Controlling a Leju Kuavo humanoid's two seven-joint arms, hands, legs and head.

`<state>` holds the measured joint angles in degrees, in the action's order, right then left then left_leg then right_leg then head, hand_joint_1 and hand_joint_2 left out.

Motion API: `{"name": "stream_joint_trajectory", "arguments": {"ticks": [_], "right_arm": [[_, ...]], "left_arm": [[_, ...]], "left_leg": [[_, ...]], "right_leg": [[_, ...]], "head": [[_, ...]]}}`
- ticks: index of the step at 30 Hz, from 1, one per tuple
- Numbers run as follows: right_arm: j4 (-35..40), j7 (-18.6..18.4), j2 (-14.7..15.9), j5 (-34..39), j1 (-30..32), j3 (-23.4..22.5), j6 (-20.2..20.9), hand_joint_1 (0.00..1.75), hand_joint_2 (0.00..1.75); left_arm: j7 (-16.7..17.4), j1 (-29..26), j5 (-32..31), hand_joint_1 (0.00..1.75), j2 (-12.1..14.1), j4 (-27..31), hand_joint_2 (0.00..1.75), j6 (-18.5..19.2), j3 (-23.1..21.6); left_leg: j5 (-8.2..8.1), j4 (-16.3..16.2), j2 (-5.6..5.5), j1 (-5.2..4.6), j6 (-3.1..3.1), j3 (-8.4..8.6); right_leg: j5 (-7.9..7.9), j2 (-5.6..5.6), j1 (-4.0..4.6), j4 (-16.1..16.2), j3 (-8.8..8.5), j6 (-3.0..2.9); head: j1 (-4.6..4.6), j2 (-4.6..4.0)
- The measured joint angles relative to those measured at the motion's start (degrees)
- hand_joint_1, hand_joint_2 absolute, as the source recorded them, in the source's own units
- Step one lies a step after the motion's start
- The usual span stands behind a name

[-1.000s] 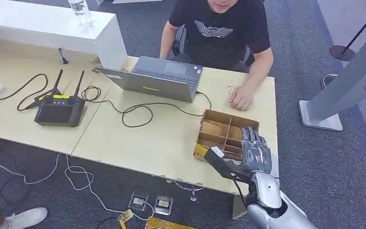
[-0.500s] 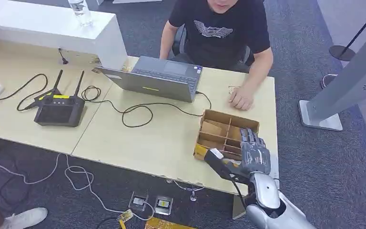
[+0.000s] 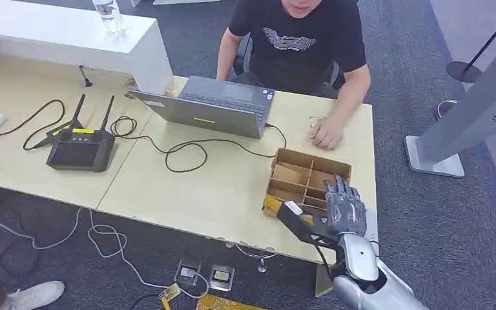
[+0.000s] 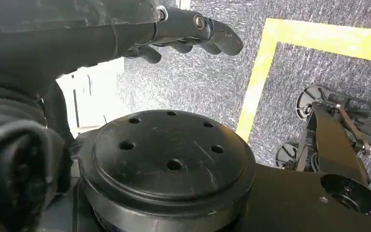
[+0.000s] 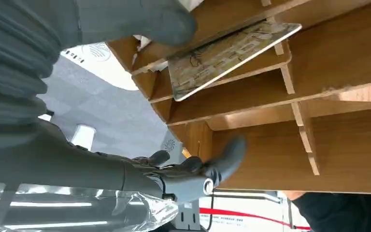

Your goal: Pass the card to the sensor for recognition and then transmit it.

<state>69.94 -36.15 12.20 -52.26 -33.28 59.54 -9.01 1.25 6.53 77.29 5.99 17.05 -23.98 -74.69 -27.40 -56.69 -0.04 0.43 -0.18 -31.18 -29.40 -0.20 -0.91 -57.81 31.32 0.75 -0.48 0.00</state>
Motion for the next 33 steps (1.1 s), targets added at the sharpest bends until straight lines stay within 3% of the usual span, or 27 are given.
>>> {"name": "stream_joint_trajectory", "arguments": {"ticks": [33], "right_arm": [[-0.8,0.2,-1.1,0.2,-0.8,1.2,-1.1,1.75,1.75]], "left_arm": [[0.4,0.0,0.0,0.00,0.0,-0.1,0.00,-0.5,0.0]], "left_leg": [[0.00,0.0,0.00,0.00,0.00,0.01]], "right_leg": [[0.00,0.01,0.00,0.0,0.00,0.00]], "head": [[-0.02,0.00]]}}
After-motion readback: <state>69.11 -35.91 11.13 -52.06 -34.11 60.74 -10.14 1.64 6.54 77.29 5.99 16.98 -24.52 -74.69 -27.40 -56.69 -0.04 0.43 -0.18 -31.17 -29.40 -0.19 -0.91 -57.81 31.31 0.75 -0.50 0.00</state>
